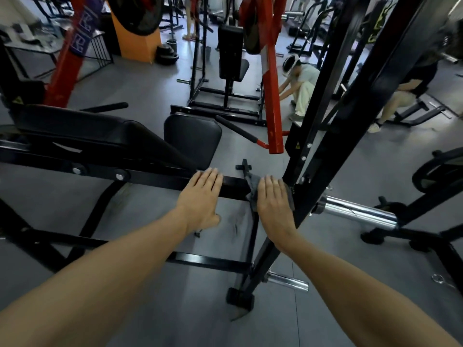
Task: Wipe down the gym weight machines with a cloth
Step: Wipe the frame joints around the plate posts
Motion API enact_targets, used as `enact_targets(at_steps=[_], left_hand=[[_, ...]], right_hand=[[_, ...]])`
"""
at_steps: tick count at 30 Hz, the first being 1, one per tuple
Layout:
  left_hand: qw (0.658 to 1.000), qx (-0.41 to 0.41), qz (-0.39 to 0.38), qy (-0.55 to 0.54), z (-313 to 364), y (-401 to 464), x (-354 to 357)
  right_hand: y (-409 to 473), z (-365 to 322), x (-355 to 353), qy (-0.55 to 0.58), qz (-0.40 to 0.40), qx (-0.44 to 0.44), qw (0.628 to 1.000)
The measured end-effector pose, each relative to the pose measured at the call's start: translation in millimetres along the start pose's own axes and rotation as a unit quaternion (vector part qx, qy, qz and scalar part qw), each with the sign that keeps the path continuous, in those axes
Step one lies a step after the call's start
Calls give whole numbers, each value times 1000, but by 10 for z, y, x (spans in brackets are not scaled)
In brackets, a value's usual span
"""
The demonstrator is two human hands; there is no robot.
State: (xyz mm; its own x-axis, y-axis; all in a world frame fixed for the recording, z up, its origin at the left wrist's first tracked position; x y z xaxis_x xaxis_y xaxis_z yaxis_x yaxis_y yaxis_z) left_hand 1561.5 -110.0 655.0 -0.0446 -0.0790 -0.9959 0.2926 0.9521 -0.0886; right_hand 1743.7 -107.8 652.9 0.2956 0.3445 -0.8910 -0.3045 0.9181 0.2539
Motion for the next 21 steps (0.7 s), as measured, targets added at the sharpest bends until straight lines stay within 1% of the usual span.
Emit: enact_targets(at_steps=[4, 6, 8, 9, 10, 11, 12, 13, 14, 15, 16, 17, 18, 19, 20, 21], left_hand=[[1000, -25, -8, 2, 73, 0, -59], [999, -49, -5, -12, 141, 16, -126], [998, -55, -6, -31, 249, 38, -178], [998, -40, 6, -37, 328, 48, -203], [998, -18, 31, -43, 424, 58, -230], [997, 8, 59, -48, 527, 56, -257], [995, 33, 82, -52, 648, 46, -293], [992, 56, 97, -54, 782, 34, -318], [990, 74, 109, -51, 898, 23, -343], [988, 91, 119, -43, 1023, 7, -378], [986, 111, 126, -25, 1151, -6, -404], [982, 136, 132, -3, 1283, -17, -438], [977, 164, 136, 19, 1386, -25, -453], [970, 193, 140, 41, 1480, -35, -476], [960, 226, 151, 63, 1570, -47, -513], [946, 263, 169, 89, 1658, -53, -553]], right_hand=[[-105, -69, -37, 62, 18, -23, 998], [-145, -27, -74, 146, 16, -13, 989], [-239, 28, -172, 264, -20, 27, 964], [-296, 79, -242, 351, -40, 67, 933], [-375, 154, -275, 432, -41, 136, 891], [-485, 228, -325, 488, -29, 209, 847], [-617, 277, -298, 543, -35, 271, 794], [-773, 319, -162, 602, -55, 333, 724], [-907, 333, -39, 679, -76, 399, 612], [-1051, 360, 82, 733, -99, 454, 496], [-1190, 403, 159, 764, -120, 497, 393], [-1304, 483, 175, 782, -137, 519, 318], [-1390, 589, 153, 790, -145, 533, 266], [-1449, 752, 116, 794, -141, 539, 244], [-1484, 961, 94, 803, -120, 538, 227], [-1500, 1215, 39, 811, -87, 533, 226]])
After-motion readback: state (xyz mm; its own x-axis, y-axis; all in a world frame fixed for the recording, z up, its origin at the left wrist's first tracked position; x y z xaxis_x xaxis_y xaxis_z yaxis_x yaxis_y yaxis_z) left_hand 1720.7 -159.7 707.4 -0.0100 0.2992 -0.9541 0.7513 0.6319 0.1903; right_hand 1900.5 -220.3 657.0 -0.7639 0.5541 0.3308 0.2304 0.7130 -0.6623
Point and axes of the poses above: each hand's wrist, its own y-axis towards the middle knuckle, its own x-axis out of the palm, z = x × y, the point moved 6 cm from there along y, towards the middle knuckle, and after that the axes turned 8 degrees about -y, right-handed, at the moved point
